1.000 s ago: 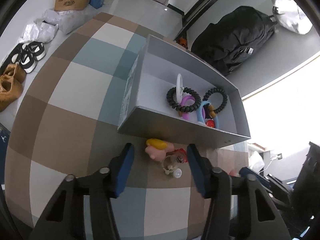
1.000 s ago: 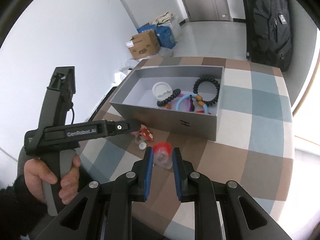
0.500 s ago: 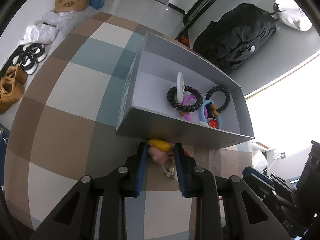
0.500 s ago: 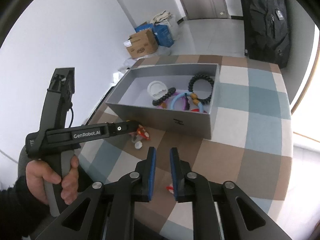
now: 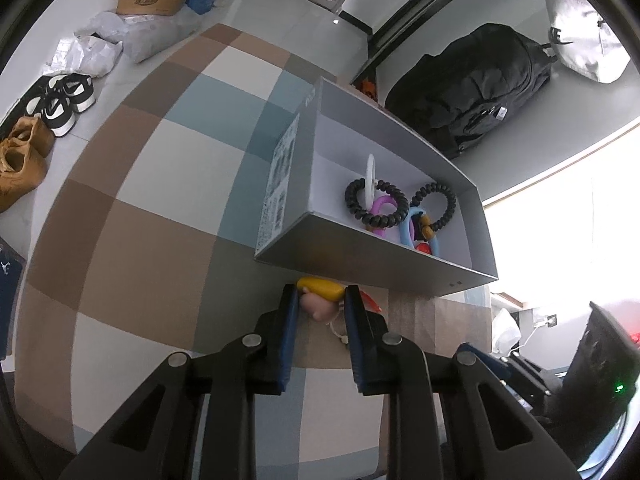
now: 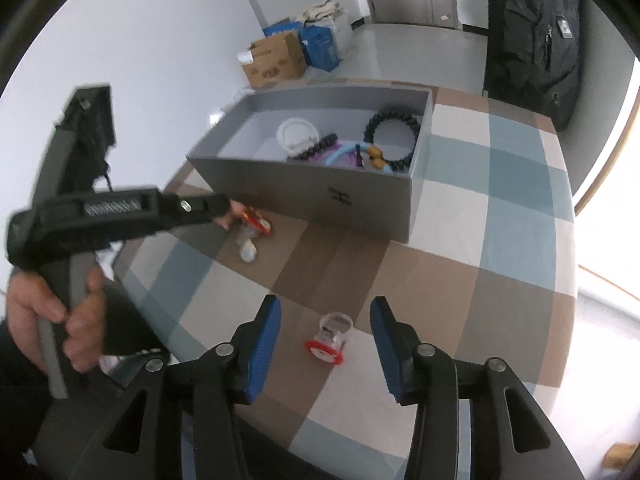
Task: Organize jewelry
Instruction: 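Lift the pacifier with the right gripper while the left gripper grasps the pink pig toy, then lower pig toy and pacifier into the grey box while both grippers open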
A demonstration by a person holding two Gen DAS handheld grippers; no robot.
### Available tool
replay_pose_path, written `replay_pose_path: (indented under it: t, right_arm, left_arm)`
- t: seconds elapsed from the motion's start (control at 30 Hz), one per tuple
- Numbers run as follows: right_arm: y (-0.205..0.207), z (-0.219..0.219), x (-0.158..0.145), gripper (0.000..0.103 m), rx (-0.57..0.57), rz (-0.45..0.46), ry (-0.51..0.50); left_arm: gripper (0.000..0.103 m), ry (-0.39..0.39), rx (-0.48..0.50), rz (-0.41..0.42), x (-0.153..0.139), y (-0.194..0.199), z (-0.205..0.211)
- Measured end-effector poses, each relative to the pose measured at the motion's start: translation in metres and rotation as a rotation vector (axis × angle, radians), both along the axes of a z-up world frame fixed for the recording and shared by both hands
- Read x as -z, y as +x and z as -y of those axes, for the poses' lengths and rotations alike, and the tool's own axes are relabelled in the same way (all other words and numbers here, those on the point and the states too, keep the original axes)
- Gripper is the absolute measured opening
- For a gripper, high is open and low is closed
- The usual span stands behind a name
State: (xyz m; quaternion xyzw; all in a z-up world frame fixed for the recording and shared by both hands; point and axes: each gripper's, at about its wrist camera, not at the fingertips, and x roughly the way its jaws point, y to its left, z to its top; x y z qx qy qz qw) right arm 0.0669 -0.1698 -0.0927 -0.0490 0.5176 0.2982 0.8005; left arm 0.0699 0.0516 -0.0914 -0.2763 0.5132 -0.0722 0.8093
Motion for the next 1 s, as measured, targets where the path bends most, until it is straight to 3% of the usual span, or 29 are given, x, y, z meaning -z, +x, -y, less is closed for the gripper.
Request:
replay_pose_path:
  t: [0.27, 0.33, 0.4, 0.57, 1.0]
  right_arm:
    - [-0.012, -0.017, 0.010, 0.044, -0.056, 0.018, -0.091]
    - [-0.016, -0.022, 0.010, 0.038, -0.068, 0.039, -0.125]
    - [-0.018, -0.025, 0.010, 0.022, -0.074, 0.048, -0.143]
    - [-0.026, -0.033, 0.010, 0.020, -0.097, 0.057, -0.147]
    - [0.001, -0.028, -0.038, 0.020, -0.002, 0.086, 0.122]
  left_arm:
    - [0.018, 0.005, -0.024, -0.001, -0.001, -0.009, -0.012]
    - [0.018, -0.001, -0.038, 0.002, -0.002, -0.011, -0.016]
    - [0.018, -0.008, -0.045, 0.005, -0.004, -0.013, -0.019]
    - [0.018, 0.001, -0.031, 0.043, -0.016, -0.019, -0.013]
    - [0.018, 0.052, 0.017, 0.192, -0.055, -0.016, 0.003]
